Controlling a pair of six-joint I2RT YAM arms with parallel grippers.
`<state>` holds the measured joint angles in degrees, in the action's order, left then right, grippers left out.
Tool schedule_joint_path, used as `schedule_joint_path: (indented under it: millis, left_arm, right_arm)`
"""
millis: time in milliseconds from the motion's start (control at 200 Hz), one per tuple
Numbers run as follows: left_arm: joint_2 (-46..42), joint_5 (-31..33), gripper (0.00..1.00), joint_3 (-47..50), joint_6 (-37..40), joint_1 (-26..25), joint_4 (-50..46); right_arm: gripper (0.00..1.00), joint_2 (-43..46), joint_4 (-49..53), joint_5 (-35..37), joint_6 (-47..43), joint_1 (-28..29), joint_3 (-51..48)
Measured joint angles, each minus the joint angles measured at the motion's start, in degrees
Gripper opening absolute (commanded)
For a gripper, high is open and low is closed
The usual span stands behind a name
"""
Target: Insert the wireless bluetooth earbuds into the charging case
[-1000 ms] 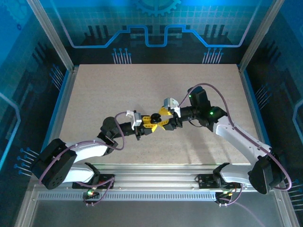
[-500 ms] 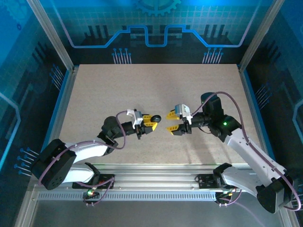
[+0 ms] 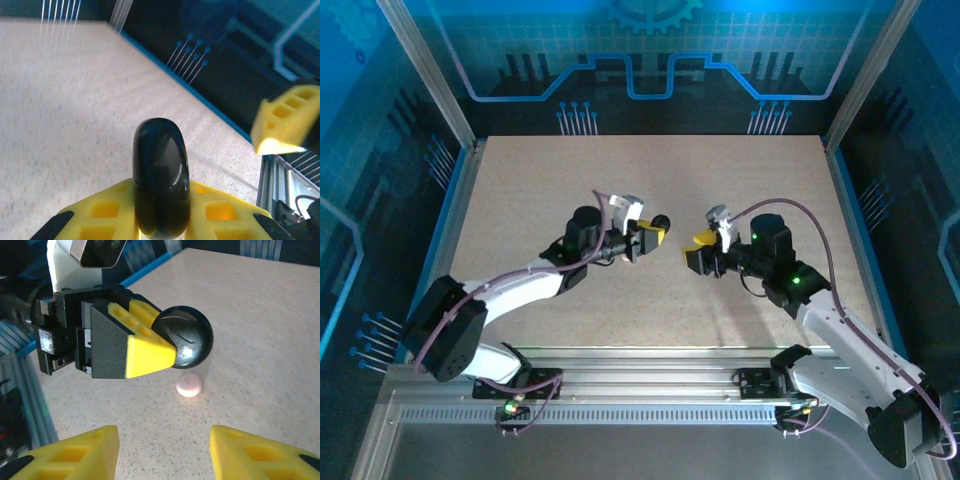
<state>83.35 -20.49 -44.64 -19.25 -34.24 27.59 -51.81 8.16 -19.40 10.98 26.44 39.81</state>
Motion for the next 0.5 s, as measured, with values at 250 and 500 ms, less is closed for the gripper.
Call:
schedule_joint_path:
  millis: [250, 500]
  left_arm:
    - [15.28, 1.4, 0.2, -16.96, -9.35, -2.27, -19.89]
    - [28.46, 1.62, 0.21, -33.44, -14.8, -4.15, -36.06]
  right_arm:
    - [0.53, 0.55, 2.62, 9.7, 13.46, -1.42, -3.08]
    - [0.53, 0.92, 8.7, 14.43, 20.2, -4.5, -3.54]
